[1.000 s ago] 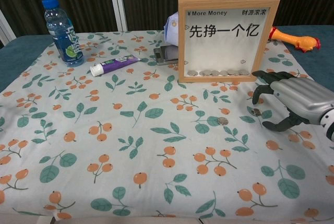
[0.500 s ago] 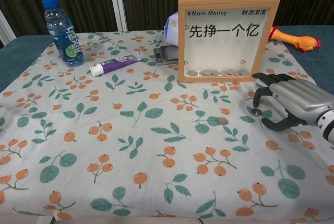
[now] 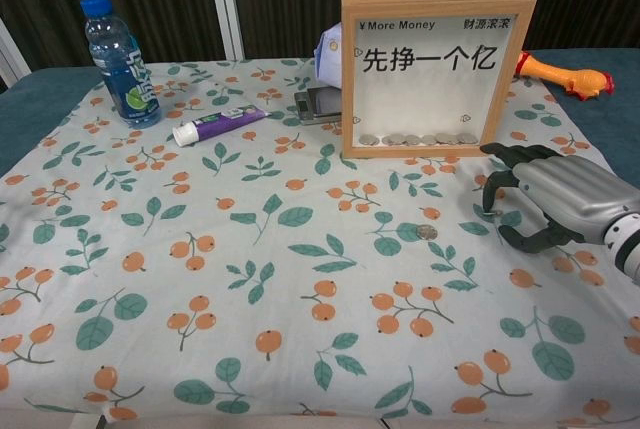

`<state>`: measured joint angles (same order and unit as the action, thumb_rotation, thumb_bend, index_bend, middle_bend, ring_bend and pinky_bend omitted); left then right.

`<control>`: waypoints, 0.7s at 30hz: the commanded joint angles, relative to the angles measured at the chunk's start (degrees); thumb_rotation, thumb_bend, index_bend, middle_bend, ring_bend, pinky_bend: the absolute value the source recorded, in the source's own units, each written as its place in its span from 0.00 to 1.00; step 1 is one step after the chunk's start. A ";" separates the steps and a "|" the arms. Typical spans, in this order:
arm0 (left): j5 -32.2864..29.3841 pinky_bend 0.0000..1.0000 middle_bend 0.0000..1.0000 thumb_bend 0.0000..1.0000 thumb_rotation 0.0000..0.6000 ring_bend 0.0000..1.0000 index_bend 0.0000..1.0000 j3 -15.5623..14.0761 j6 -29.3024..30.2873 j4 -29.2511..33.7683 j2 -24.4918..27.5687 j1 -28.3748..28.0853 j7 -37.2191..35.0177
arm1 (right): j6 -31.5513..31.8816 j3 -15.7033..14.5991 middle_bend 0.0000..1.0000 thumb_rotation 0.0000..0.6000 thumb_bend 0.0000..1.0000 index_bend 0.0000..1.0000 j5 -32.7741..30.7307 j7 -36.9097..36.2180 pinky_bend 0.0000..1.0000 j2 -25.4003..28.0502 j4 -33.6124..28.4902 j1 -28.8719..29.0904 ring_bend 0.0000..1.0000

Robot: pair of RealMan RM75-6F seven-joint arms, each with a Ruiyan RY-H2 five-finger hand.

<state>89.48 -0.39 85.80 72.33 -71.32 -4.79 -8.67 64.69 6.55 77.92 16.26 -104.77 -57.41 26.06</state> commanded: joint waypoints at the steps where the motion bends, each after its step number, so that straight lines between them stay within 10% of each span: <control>1: -0.01 0.00 0.00 0.38 1.00 0.00 0.00 0.00 0.02 -0.04 -0.01 0.01 -0.02 | 0.09 0.02 0.00 1.00 0.49 0.54 0.01 0.02 0.00 -0.06 0.07 0.00 0.00; 21: 0.11 0.00 0.00 0.38 1.00 0.00 0.00 -0.08 -0.41 0.03 0.01 -0.32 -0.18 | 2.05 -0.28 0.01 1.00 0.52 0.64 1.41 -1.73 0.00 -1.03 1.72 -0.31 0.00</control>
<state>89.59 -0.47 85.39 72.35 -71.31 -5.11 -8.85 66.74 6.28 79.31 14.55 -105.78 -55.71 25.75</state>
